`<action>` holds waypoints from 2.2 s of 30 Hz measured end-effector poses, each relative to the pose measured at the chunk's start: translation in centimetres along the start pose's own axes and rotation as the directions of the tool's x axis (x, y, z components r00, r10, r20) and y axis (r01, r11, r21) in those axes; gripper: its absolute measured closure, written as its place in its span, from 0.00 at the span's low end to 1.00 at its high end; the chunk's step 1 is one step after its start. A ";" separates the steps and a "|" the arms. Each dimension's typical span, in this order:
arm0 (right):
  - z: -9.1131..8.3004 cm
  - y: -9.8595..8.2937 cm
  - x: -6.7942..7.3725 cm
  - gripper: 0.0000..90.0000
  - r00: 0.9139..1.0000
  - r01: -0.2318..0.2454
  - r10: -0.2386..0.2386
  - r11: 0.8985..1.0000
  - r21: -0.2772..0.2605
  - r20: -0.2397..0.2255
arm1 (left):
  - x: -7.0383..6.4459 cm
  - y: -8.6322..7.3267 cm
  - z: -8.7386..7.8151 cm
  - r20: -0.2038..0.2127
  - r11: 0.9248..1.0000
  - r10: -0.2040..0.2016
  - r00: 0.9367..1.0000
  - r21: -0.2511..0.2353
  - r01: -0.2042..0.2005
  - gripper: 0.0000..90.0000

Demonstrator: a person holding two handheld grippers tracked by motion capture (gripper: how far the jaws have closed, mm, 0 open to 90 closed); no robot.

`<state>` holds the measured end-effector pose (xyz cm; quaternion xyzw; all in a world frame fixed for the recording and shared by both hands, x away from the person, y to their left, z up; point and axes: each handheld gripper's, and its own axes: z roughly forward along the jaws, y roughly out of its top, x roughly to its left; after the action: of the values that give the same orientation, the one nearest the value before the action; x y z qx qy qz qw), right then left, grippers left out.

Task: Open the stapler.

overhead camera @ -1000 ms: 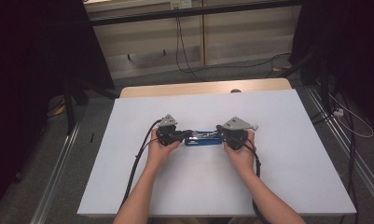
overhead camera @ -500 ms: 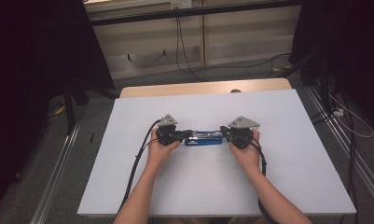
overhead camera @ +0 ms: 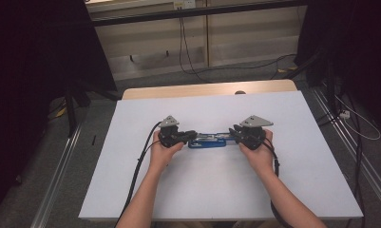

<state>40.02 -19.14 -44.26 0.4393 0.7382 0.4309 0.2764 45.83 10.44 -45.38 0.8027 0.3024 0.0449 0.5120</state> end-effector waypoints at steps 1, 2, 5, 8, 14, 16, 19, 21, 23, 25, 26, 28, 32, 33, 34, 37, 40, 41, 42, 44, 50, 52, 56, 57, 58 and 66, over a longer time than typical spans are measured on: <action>-0.2 0.1 -0.2 0.74 1.000 0.002 -0.002 1.000 -0.005 0.004 | -0.1 0.0 0.0 0.000 1.000 -0.001 1.000 0.000 0.001 0.86; -0.3 0.2 -0.3 0.72 1.000 -0.002 0.002 1.000 -0.006 0.008 | -0.2 0.1 -0.1 0.001 1.000 0.009 1.000 0.006 -0.009 0.85; -0.7 0.4 -0.8 0.58 1.000 -0.009 0.009 1.000 -0.016 0.019 | -0.4 0.2 -0.2 -0.009 1.000 0.018 1.000 0.009 -0.018 0.77; -1.0 0.5 -1.2 0.47 0.999 -0.033 0.034 0.999 -0.020 0.019 | -0.4 0.3 -0.5 -0.012 1.000 0.019 1.000 0.014 -0.019 0.71; -1.2 0.8 -1.7 0.32 0.998 -0.047 0.048 0.999 -0.018 0.032 | -0.7 0.7 -1.2 -0.058 1.000 0.013 0.998 0.017 -0.012 0.47; -1.4 1.0 -1.9 0.28 0.998 -0.050 0.050 0.999 -0.016 0.047 | -0.5 0.8 -1.6 -0.074 1.000 0.002 0.997 0.023 0.000 0.40; -1.8 1.1 -2.5 0.25 0.996 -0.060 0.061 0.998 -0.024 0.062 | -0.4 0.8 -2.2 -0.085 1.000 -0.017 0.996 0.024 0.019 0.31; -2.0 1.1 -3.0 0.23 0.995 -0.062 0.064 0.998 -0.024 0.071 | -0.3 0.9 -2.5 -0.103 1.000 -0.009 0.995 0.019 0.011 0.26; -2.1 1.0 -3.5 0.21 0.993 -0.081 0.082 0.997 -0.016 0.084 | -0.3 0.9 -2.7 -0.110 1.000 0.001 0.994 0.017 0.001 0.20; -2.1 0.8 -3.9 0.20 0.991 -0.097 0.098 0.995 -0.014 0.094 | -0.3 0.9 -2.9 -0.115 1.000 0.006 0.993 0.018 -0.004 0.17; -2.2 0.7 -4.1 0.20 0.990 -0.098 0.098 0.995 -0.012 0.102 | -0.3 0.9 -2.9 -0.119 1.000 0.012 0.993 0.023 -0.010 0.16; -2.2 0.4 -4.4 0.20 0.989 -0.104 0.105 0.994 -0.010 0.107 | -0.4 0.9 -3.1 -0.118 0.999 0.024 0.993 0.031 -0.020 0.15; -2.2 0.0 -5.1 0.19 0.986 -0.110 0.108 0.994 0.005 0.128 | -0.3 0.8 -3.3 -0.124 0.999 0.026 0.992 0.034 -0.022 0.13; -2.2 -0.1 -5.2 0.19 0.985 -0.115 0.114 0.993 0.004 0.129 | -0.3 0.7 -3.4 -0.125 0.999 0.026 0.992 0.038 -0.022 0.13; -2.3 -0.2 -5.4 0.19 0.985 -0.119 0.117 0.993 0.005 0.130 | -0.3 0.7 -3.4 -0.127 0.999 0.029 0.991 0.040 -0.024 0.12; -2.4 -0.7 -5.9 0.18 0.982 -0.125 0.122 0.992 0.007 0.142 | -0.3 0.6 -3.6 -0.136 0.999 0.033 0.990 0.045 -0.028 0.12; -2.5 -1.1 -6.4 0.18 0.979 -0.133 0.131 0.991 0.006 0.154 | -0.2 0.6 -3.7 -0.140 0.998 0.041 0.989 0.045 -0.035 0.11; -2.6 -1.2 -6.5 0.18 0.978 -0.136 0.133 0.991 0.011 0.158 | -0.2 0.6 -3.7 -0.143 0.999 0.039 0.989 0.043 -0.033 0.11; -2.6 -1.3 -6.6 0.19 0.978 -0.138 0.134 0.990 0.015 0.160 | -0.2 0.6 -3.8 -0.143 0.998 0.041 0.989 0.044 -0.035 0.11; -2.5 -1.4 -6.8 0.19 0.977 -0.137 0.132 0.990 0.021 0.167 | -0.3 0.6 -3.8 -0.144 0.998 0.045 0.988 0.043 -0.039 0.09; -2.1 -1.8 -7.2 0.20 0.974 -0.136 0.127 0.990 0.037 0.189 | -0.4 0.6 -4.0 -0.141 0.998 0.058 0.988 0.042 -0.053 0.07; -1.9 -2.1 -7.4 0.20 0.972 -0.145 0.133 0.988 0.046 0.194 | -0.4 0.5 -4.0 -0.140 0.998 0.060 0.988 0.042 -0.054 0.06; -1.6 -2.5 -7.7 0.24 0.968 -0.151 0.135 0.987 0.062 0.213 | -0.4 0.5 -4.0 -0.137 0.997 0.065 0.989 0.042 -0.060 0.06; -1.5 -2.5 -7.7 0.25 0.967 -0.155 0.138 0.986 0.064 0.214 | -0.4 0.5 -4.1 -0.139 0.997 0.065 0.988 0.040 -0.060 0.06; -1.4 -2.6 -7.7 0.27 0.967 -0.149 0.131 0.987 0.068 0.218 | -0.4 0.4 -4.1 -0.140 0.997 0.067 0.988 0.039 -0.062 0.06; -0.7 -3.3 -7.6 0.44 0.964 -0.149 0.119 0.983 0.110 0.236 | -0.3 0.3 -4.1 -0.155 0.997 0.077 0.985 0.043 -0.071 0.06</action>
<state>41.61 -26.93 -46.64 0.5516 0.6958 0.3477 0.3013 44.18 13.51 -43.08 0.8168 0.3123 0.1211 0.4697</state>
